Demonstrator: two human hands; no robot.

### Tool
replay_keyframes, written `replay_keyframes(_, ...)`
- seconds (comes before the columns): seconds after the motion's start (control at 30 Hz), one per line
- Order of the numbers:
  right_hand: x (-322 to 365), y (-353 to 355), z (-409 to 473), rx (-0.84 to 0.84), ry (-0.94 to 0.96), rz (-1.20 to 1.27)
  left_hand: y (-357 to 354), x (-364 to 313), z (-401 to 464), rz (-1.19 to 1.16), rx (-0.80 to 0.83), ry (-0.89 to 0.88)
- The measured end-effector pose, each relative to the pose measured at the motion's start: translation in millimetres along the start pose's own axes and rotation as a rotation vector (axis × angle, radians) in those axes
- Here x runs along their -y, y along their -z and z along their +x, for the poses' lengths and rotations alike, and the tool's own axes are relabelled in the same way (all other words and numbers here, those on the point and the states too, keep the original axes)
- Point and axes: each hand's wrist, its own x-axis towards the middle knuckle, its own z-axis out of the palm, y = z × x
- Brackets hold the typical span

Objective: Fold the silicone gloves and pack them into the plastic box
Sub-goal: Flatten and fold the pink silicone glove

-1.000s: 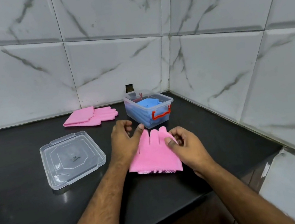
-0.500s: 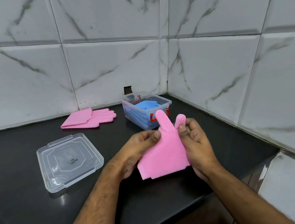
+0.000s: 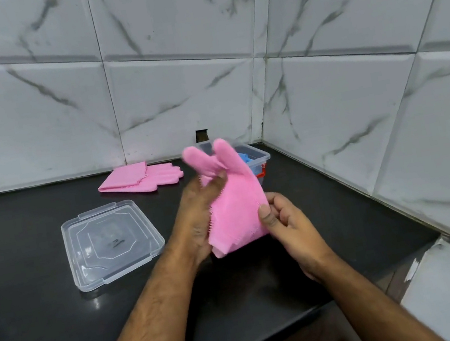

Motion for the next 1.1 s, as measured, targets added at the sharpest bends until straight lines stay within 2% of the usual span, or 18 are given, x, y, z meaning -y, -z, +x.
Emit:
replay_keyframes(0.1,-1.3,-1.2,0.8,0.033,0.067,-0.162,6.4,-13.3,6.0,-0.300,-0.062,-0.007)
replay_keyframes(0.2,-2.2,1.5,3.0,-0.069,0.086,-0.164,14.6,-22.2,11.4,-0.432,-0.142,0.056)
replay_keyframes(0.4,-7.1,5.4,5.3,-0.249,0.097,-0.134,25.3,-17.5,20.1,-0.399,-0.497,0.002)
replay_keyframes(0.57,-11.4,11.4,7.1,-0.435,0.135,-0.186,41.2,-14.4,21.3,-0.241,-0.632,0.053)
replay_keyframes(0.7,-14.4,20.3,10.9,-0.613,0.073,-0.120,41.6,-7.0,21.6,0.026,-0.603,0.066)
replay_keyframes(0.83,-17.8,20.7,10.8,-0.657,-0.066,-0.174,43.3,3.4,24.1,0.627,-0.639,0.044)
replay_keyframes(0.9,-15.2,16.6,8.8,-0.560,-0.028,-0.389,42.7,7.2,23.3,0.879,-0.638,0.077)
replay_keyframes(0.97,-11.0,11.8,6.9,-0.434,0.025,-0.651,40.0,9.2,21.9,1.028,-0.623,0.113)
replay_keyframes(1.03,-5.0,6.3,4.3,-0.310,0.063,-0.822,36.2,10.7,17.9,1.197,-0.602,0.090)
replay_keyframes(1.1,-0.6,-2.2,1.2,-0.117,0.110,-0.943,33.9,11.1,14.1,1.414,-0.589,0.032)
